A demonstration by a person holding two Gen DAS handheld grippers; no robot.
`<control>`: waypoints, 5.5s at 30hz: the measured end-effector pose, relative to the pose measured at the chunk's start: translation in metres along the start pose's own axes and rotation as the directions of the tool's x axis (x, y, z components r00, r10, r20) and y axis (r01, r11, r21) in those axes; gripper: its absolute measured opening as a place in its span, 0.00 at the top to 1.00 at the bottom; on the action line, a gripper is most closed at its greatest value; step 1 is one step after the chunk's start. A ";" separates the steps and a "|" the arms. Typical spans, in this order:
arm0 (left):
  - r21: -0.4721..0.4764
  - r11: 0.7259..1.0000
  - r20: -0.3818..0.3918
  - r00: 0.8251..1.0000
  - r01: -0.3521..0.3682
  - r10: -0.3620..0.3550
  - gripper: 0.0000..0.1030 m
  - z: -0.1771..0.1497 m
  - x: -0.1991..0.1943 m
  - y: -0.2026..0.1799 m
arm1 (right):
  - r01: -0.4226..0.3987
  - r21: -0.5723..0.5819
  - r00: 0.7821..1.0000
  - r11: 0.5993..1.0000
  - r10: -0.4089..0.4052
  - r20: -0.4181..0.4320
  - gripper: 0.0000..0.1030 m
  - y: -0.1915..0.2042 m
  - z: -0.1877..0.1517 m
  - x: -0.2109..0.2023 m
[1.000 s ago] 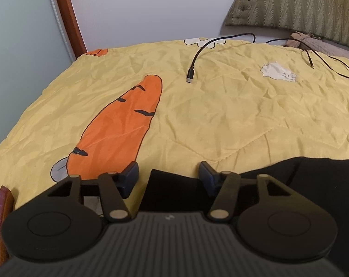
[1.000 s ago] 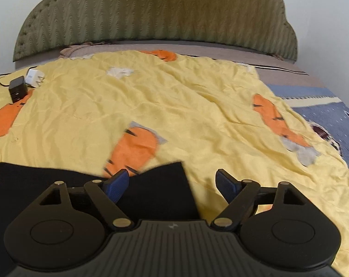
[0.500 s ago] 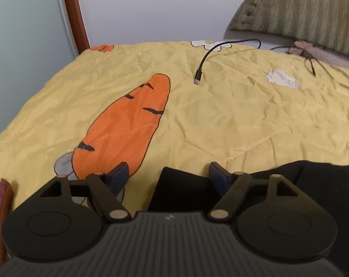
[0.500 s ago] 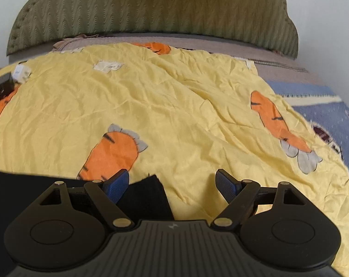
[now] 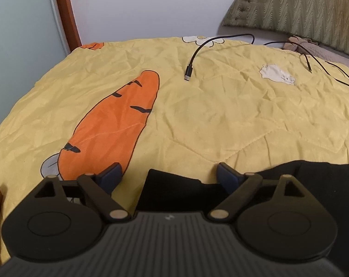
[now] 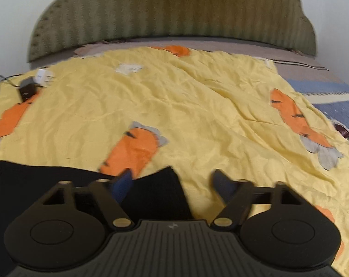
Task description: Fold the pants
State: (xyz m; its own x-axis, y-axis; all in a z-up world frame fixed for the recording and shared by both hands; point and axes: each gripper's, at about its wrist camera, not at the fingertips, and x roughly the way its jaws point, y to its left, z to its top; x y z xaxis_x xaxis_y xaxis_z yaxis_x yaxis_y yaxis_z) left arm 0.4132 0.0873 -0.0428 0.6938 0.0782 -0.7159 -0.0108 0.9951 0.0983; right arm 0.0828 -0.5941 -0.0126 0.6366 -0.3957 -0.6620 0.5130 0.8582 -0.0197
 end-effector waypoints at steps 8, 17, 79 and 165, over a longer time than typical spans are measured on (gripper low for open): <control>0.062 0.998 0.033 0.999 0.005 -0.007 0.62 0.001 -0.005 -0.009 | 0.020 -0.043 1.000 0.999 -0.020 -0.002 0.67 0.013 0.003 -0.004; 0.038 0.999 0.040 0.999 0.032 -0.033 0.66 0.003 -0.008 -0.001 | 0.087 -0.079 0.996 0.993 -0.087 0.006 0.82 0.025 -0.005 -0.015; -0.002 0.998 0.114 0.992 0.062 -0.061 0.66 -0.001 -0.039 0.007 | -0.029 -0.078 0.999 0.996 0.031 0.023 0.86 0.007 -0.008 -0.011; -0.042 0.999 0.133 0.991 0.024 -0.019 0.02 -0.045 -0.122 0.036 | -0.091 0.128 0.995 0.988 0.083 0.063 0.28 -0.011 -0.068 -0.096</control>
State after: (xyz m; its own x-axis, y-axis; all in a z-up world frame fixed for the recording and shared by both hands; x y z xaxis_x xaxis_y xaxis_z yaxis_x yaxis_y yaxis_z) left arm 0.2958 0.1162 0.0167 0.7836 0.0510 -0.6191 -0.0243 0.9984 0.0515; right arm -0.0227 -0.5434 0.0006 0.7119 -0.3428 -0.6129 0.5226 0.8417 0.1362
